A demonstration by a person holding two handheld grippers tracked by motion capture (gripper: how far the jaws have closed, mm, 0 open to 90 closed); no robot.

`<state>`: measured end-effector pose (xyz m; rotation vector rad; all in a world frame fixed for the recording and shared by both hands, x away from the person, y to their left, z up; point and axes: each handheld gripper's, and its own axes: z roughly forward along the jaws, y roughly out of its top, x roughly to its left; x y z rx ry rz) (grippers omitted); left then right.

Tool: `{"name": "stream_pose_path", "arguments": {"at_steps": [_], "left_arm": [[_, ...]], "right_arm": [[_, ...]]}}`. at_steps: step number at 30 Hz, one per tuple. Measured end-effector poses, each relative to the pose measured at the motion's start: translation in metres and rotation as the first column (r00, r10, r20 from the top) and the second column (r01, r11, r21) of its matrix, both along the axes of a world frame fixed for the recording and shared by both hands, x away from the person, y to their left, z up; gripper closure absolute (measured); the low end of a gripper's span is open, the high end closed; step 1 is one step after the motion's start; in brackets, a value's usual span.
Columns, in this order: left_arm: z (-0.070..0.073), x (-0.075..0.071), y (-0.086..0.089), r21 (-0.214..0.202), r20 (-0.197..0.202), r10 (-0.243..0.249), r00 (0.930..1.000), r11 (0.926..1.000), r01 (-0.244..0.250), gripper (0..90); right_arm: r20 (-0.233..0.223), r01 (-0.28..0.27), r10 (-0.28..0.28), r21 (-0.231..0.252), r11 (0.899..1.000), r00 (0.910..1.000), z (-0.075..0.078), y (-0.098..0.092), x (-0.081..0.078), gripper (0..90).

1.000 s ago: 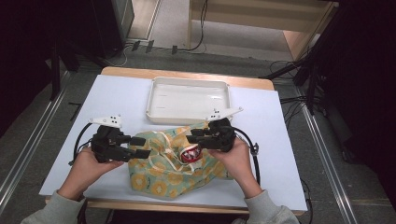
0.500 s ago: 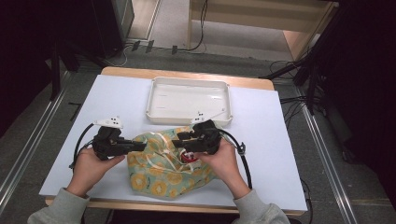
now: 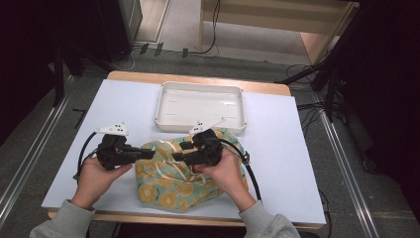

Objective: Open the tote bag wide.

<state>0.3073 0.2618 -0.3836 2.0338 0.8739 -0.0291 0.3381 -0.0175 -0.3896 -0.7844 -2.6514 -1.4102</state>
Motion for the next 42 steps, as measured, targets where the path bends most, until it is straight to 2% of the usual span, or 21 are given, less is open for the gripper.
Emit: {"name": "stream_pose_path", "arguments": {"at_steps": [1, 3, 5, 7, 8, 11, 15, 17, 22, 27, 31, 34, 37, 42], "left_arm": [[0.0, 0.0, 0.0, -0.004, 0.002, -0.001, 1.0, 1.0, 0.001, 90.0], [0.001, -0.001, 0.001, -0.004, 0.006, -0.001, 1.0, 1.0, 0.001, 90.0], [0.002, -0.002, 0.002, -0.005, 0.008, -0.003, 1.0, 1.0, 0.003, 90.0], [0.002, -0.003, 0.003, -0.011, 0.012, -0.007, 0.9999, 0.9999, 0.007, 90.0], [0.003, -0.004, 0.003, -0.01, 0.013, -0.007, 0.9999, 0.9999, 0.007, 90.0], [0.003, -0.006, 0.005, -0.007, 0.018, -0.011, 0.9998, 0.9999, 0.011, 90.0], [0.003, -0.006, 0.005, -0.004, 0.015, -0.009, 0.9998, 0.9999, 0.009, 90.0], [0.002, -0.006, 0.005, -0.002, 0.013, -0.014, 0.9998, 0.9999, 0.014, 90.0], [0.0, -0.008, 0.008, 0.005, 0.006, -0.022, 0.9997, 0.9997, 0.022, 90.0], [-0.001, -0.008, 0.01, 0.009, 0.001, -0.02, 0.9998, 0.9998, 0.02, 90.0], [-0.003, -0.008, 0.013, 0.005, -0.007, -0.016, 0.9999, 0.9999, 0.016, 90.0], [-0.004, -0.007, 0.016, 0.002, -0.008, -0.015, 0.9998, 0.9999, 0.015, 90.0], [-0.003, -0.008, 0.016, -0.004, -0.009, -0.011, 0.9999, 0.9999, 0.011, 90.0], [-0.004, -0.007, 0.015, -0.008, -0.008, -0.011, 0.9999, 0.9999, 0.011, 90.0]], "right_arm": [[-0.003, 0.002, -0.002, -0.008, 1.0, 1.0, -0.001, 0.002, 0.0, 54.2], [-0.014, 0.001, -0.001, -0.035, 0.999, 0.9999, -0.003, 0.006, 0.001, 64.7], [-0.015, 0.004, -0.005, -0.057, 0.998, 0.9999, -0.005, 0.009, 0.002, 78.6], [-0.008, 0.012, -0.012, -0.065, 0.998, 0.9999, -0.005, 0.009, 0.004, 88.3], [-0.009, 0.017, -0.017, -0.062, 0.998, 0.9998, -0.004, 0.008, 0.006, 90.0], [-0.015, 0.034, -0.035, -0.042, 0.999, 0.9993, -0.001, 0.003, 0.012, 90.0], [-0.001, 0.044, -0.044, -0.02, 0.999, 0.999, 0.006, -0.001, 0.012, 90.0], [0.015, 0.047, -0.046, -0.017, 0.999, 0.9988, 0.008, -0.001, 0.011, 90.0], [0.023, 0.068, -0.068, -0.008, 0.998, 0.9974, 0.016, -0.008, 0.014, 90.0], [0.032, 0.097, -0.097, 0.006, 0.995, 0.9948, 0.024, -0.018, 0.022, 90.0], [0.046, 0.135, -0.136, 0.008, 0.991, 0.9897, 0.029, -0.03, 0.038, 90.0], [0.027, 0.146, -0.146, 0.021, 0.989, 0.9889, 0.029, -0.035, 0.043, 90.0], [0.01, 0.13, -0.131, 0.03, 0.991, 0.9914, 0.028, -0.036, 0.041, 90.0], [0.021, 0.091, -0.091, 0.019, 0.996, 0.9956, 0.031, -0.024, 0.026, 90.0]]}}
